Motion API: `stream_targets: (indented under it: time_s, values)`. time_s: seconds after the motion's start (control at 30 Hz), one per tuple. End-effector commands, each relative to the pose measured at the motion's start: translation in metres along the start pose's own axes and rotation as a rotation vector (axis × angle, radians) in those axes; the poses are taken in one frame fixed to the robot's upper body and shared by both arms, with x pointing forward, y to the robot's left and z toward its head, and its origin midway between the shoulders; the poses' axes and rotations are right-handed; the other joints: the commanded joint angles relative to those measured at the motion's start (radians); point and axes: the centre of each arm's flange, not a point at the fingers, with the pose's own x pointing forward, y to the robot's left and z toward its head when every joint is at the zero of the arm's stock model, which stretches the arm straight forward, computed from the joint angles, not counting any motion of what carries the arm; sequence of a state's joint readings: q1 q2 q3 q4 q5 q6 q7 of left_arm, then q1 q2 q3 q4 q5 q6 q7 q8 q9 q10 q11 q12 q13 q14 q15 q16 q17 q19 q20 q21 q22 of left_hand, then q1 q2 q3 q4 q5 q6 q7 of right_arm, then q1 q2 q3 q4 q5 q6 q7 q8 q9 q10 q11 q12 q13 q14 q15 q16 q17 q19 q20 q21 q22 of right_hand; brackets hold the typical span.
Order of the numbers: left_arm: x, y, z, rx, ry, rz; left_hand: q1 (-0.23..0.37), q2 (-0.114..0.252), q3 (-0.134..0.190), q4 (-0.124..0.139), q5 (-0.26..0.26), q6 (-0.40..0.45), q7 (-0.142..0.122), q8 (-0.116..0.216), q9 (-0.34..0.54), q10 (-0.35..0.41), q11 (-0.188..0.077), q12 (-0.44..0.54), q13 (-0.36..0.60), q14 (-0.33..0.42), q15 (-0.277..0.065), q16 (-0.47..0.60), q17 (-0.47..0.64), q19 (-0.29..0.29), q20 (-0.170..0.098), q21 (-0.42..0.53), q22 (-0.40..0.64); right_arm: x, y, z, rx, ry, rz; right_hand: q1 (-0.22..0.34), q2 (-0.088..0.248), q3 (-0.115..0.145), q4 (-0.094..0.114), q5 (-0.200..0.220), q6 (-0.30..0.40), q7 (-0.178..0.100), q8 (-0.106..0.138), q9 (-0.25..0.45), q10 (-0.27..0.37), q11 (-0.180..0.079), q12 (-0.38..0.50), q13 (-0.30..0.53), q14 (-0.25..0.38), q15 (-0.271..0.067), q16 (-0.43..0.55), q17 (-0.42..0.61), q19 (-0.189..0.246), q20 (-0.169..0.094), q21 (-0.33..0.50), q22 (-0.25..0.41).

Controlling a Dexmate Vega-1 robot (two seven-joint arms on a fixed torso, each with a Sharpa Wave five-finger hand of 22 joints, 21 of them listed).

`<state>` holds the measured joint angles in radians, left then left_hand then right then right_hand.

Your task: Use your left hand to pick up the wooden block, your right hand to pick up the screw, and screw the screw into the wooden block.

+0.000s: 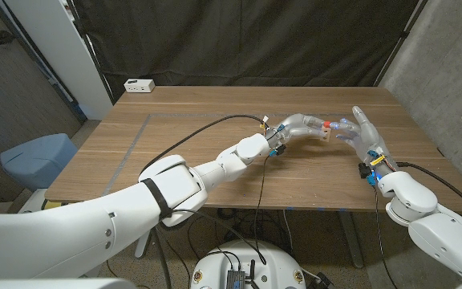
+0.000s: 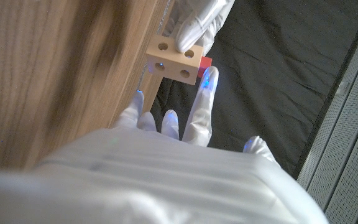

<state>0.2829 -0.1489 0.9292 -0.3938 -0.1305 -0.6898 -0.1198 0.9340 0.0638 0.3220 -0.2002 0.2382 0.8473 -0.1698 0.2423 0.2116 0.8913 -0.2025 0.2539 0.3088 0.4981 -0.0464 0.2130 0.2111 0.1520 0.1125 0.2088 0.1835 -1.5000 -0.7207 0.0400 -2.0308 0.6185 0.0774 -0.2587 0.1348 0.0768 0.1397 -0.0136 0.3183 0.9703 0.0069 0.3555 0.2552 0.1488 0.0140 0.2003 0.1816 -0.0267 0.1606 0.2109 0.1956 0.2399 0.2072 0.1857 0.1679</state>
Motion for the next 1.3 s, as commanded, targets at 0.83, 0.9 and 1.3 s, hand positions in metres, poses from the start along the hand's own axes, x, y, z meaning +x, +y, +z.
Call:
stream_targets:
  time_s: [0.83, 0.9, 1.3]
  values:
    - [-0.003, 0.005, 0.001, 0.005, -0.015, 0.01, -0.024, 0.039, 0.052, 0.045, 0.009, 0.094, 0.033, 0.011, 0.002, 0.01, -0.003, 0.024, 0.267, 0.011, -0.058, 0.001, 0.002, 0.002, -0.008, 0.002, 0.003, -0.003, 0.003, 0.0, 0.018, -0.023, 0.021, 0.01, 0.004, -0.003, -0.002, 0.007, 0.025, -0.002, 0.008, -0.005, 0.015, -0.004, 0.001, 0.002, 0.004, 0.002, 0.002, 0.0, 0.008, 0.003, 0.004, 0.002]
    - [-0.004, 0.006, 0.001, 0.007, -0.019, 0.014, -0.025, 0.04, 0.051, 0.046, 0.009, 0.093, 0.033, 0.011, 0.002, 0.01, -0.003, 0.024, 0.267, 0.01, -0.058, 0.001, 0.003, 0.002, -0.007, 0.002, 0.003, -0.003, 0.003, 0.0, 0.018, -0.027, 0.013, 0.01, 0.004, -0.003, -0.002, 0.007, 0.021, -0.004, 0.006, -0.005, 0.015, -0.005, 0.0, 0.002, 0.004, 0.002, 0.001, 0.0, 0.007, 0.003, 0.004, 0.002]
    - [-0.013, 0.01, 0.004, 0.025, -0.072, 0.034, -0.024, 0.04, 0.051, 0.046, 0.009, 0.093, 0.032, 0.011, 0.002, 0.009, -0.002, 0.025, 0.268, 0.01, -0.055, 0.001, 0.003, 0.002, -0.006, 0.002, 0.003, -0.003, 0.007, -0.001, 0.016, -0.047, -0.001, 0.016, 0.005, -0.003, -0.004, 0.007, -0.041, -0.014, -0.027, -0.017, 0.007, 0.005, -0.007, 0.003, 0.017, 0.002, 0.003, -0.001, 0.028, -0.005, 0.011, 0.002]
